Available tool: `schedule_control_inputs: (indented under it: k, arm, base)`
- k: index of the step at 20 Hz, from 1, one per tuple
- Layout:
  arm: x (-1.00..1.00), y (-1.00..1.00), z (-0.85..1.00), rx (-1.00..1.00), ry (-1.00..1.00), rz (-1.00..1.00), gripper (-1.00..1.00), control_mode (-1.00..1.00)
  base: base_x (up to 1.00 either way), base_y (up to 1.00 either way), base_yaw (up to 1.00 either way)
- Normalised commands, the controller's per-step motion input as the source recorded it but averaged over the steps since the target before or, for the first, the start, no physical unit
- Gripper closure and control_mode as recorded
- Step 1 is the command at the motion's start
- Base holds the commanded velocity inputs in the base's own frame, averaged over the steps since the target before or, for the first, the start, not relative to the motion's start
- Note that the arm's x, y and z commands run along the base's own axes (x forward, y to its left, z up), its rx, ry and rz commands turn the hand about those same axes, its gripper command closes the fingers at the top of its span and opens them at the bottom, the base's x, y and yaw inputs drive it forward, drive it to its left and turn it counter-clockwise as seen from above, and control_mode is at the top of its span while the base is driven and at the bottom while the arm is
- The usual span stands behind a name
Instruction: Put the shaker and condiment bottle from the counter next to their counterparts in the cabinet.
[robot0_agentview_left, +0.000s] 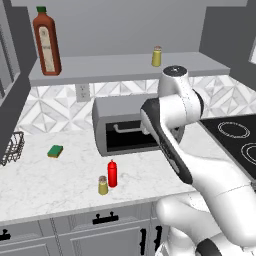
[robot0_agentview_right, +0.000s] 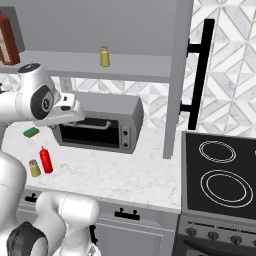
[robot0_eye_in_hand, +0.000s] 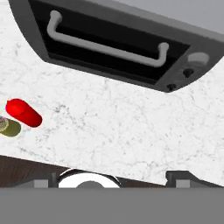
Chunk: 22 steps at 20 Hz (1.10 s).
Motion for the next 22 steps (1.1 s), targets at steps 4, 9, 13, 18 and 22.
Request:
schedule_control_inputs:
  k: [4,9,13,18,22]
  arm:
    - [-0.55,0.24,-0.29,0.12,-0.06,0.45,-1.00,-1.00]
    - [-0.41,0.00,-0.16,0.19,-0.11,0.43,-1.00,-1.00]
    - [-0.20,0.08,-0.19,0.03,-0.03,0.31,-1.00,-1.00]
    - [-0.02,0.02,-0.14,-0.01,-0.03,0.08,-1.00,-1.00]
    - [-0.08,0.00,-0.14,0.14,-0.01,0.18,-1.00,-1.00]
  base:
    - [0.00,0.00,0.00]
    - [0.00,0.00,0.00]
    - [0.00,0.00,0.00]
    - [0.00,0.00,0.00]
    - [0.00,0.00,0.00]
